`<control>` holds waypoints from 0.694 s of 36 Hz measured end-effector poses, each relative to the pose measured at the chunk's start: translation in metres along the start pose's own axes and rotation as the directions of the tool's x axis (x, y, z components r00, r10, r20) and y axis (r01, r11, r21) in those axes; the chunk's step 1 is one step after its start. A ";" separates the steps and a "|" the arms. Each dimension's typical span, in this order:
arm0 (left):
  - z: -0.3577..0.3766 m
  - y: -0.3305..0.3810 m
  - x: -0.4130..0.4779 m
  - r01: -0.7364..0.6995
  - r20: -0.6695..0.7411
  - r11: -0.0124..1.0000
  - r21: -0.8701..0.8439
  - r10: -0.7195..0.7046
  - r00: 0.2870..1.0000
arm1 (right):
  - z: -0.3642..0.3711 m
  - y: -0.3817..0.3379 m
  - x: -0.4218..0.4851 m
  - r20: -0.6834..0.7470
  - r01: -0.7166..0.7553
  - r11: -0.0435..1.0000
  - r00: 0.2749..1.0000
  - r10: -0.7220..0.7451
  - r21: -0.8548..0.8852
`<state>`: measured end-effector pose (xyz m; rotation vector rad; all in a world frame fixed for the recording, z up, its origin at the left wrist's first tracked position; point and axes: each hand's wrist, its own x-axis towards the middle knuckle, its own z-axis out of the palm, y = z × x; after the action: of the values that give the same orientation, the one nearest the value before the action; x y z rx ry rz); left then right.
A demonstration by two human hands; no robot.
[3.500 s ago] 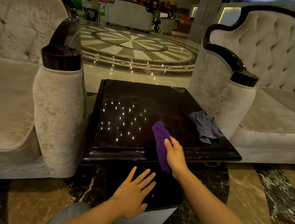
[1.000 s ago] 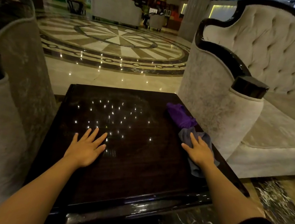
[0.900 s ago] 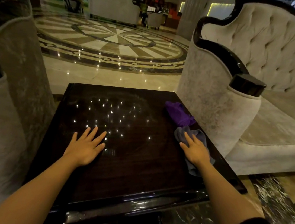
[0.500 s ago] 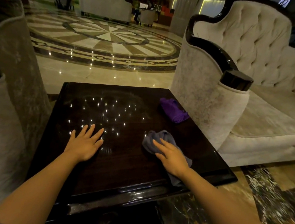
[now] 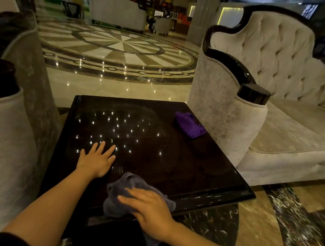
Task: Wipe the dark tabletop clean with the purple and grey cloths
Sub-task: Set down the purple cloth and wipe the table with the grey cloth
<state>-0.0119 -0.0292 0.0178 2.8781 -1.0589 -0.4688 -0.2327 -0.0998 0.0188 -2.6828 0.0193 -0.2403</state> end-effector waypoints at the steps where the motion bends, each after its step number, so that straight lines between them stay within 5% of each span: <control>1: 0.000 -0.001 -0.003 -0.003 0.004 1.000 0.000 0.003 1.000 | 0.002 -0.005 -0.002 0.008 0.030 0.999 1.000 -0.030 0.023; 5: 0.000 -0.010 -0.015 -0.019 -0.007 1.000 -0.015 0.019 1.000 | 0.004 -0.014 -0.004 0.012 0.124 0.987 0.992 -0.126 0.107; 8: 0.001 -0.018 -0.025 -0.022 -0.036 1.000 -0.012 0.022 0.999 | -0.006 -0.007 0.007 0.000 0.030 0.990 1.000 -0.030 0.136; 13: 0.008 -0.036 -0.045 -0.027 -0.061 1.000 -0.016 0.026 0.998 | -0.050 0.030 0.043 -0.211 -0.121 0.979 0.965 0.154 0.162; 20: 0.020 -0.052 -0.069 -0.005 -0.052 1.000 0.006 0.005 0.999 | -0.099 0.107 0.074 -0.385 -0.427 0.904 0.834 0.396 0.006; 25: 0.026 -0.056 -0.073 -0.005 -0.058 1.000 0.013 0.005 0.998 | -0.094 0.149 0.072 -0.319 -0.682 0.731 0.697 0.642 -0.020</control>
<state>-0.0369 0.0625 0.0048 2.8803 -1.0639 -0.3764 -0.1743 -0.2786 0.0499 -2.5374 1.1236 -0.4028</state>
